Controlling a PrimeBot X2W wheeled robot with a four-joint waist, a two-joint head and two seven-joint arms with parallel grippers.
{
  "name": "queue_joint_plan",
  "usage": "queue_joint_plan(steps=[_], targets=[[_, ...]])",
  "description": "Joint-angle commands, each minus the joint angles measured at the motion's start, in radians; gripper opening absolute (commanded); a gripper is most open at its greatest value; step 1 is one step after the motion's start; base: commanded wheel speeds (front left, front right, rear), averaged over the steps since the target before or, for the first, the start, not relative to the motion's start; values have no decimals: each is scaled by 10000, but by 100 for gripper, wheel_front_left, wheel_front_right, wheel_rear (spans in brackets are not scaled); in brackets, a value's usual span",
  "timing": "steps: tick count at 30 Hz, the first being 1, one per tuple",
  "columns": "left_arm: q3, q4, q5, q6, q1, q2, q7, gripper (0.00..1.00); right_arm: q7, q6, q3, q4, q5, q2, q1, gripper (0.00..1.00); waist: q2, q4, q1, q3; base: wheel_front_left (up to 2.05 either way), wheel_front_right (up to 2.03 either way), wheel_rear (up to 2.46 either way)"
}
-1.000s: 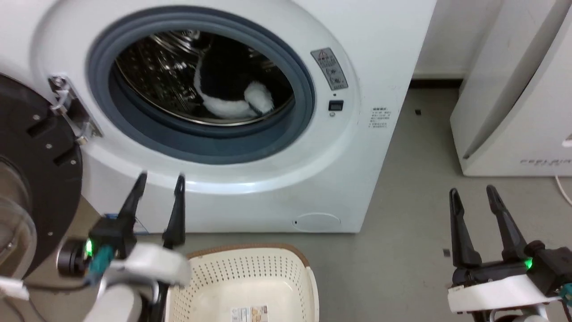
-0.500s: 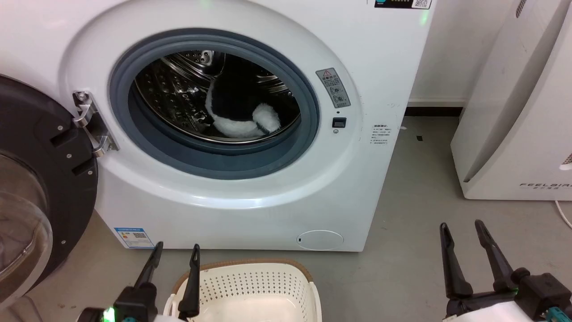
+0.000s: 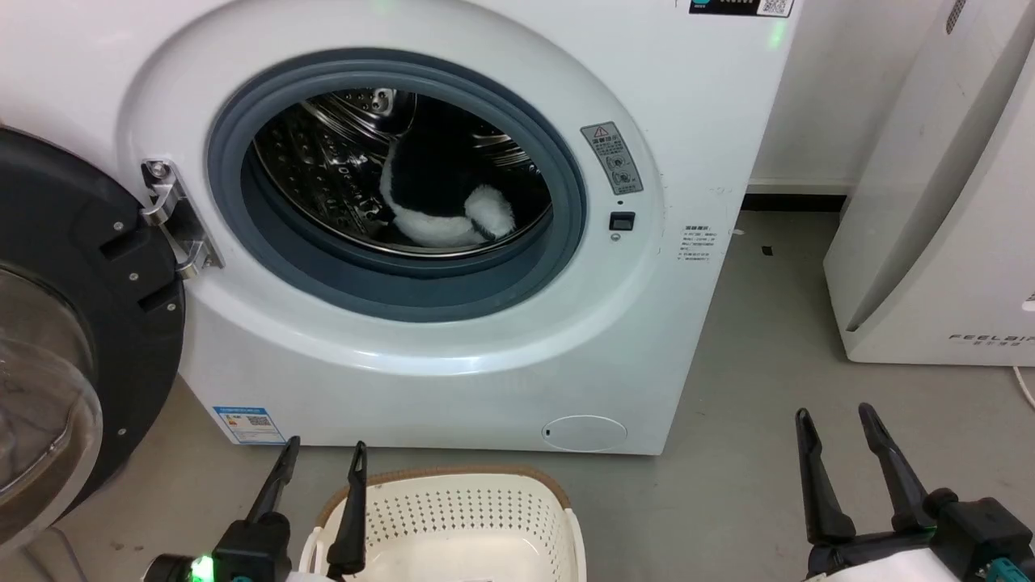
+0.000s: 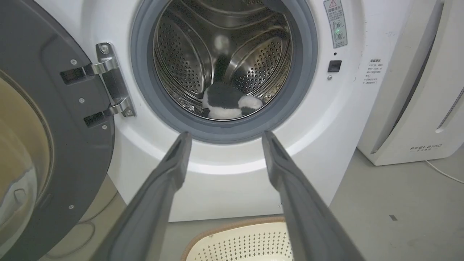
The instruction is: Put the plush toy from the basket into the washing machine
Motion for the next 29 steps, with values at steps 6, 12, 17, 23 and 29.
queue_joint_plan(steps=[6, 12, 17, 23, 29], targets=[[32, -6, 48, -62, -16, -47, 61, 0, 50, 2, 9, 3, -32, 0, -24, 0, 0, -5, 1, 1, 0, 0, 0], [175, -27, 176, -156, -47, -163, 184, 0, 173, 1, 7, -6, -112, 0, -61, 0, 0, -23, 1, 0, 0, 0, 0], [271, -42, 262, -218, -69, -240, 266, 0, 256, 1, 6, -12, -165, 0, -86, 0, 0, -34, 1, -1, 0, 0, 0], [437, -66, 411, -327, -106, -375, 409, 0, 400, 0, 4, -22, -258, 0, -130, 0, 0, -55, 1, -3, 0, 0, 0], [556, -84, 517, -405, -132, -471, 511, 0, 502, 0, 3, -29, -325, 0, -161, 0, 0, -69, 1, -4, 0, 0, 0]])
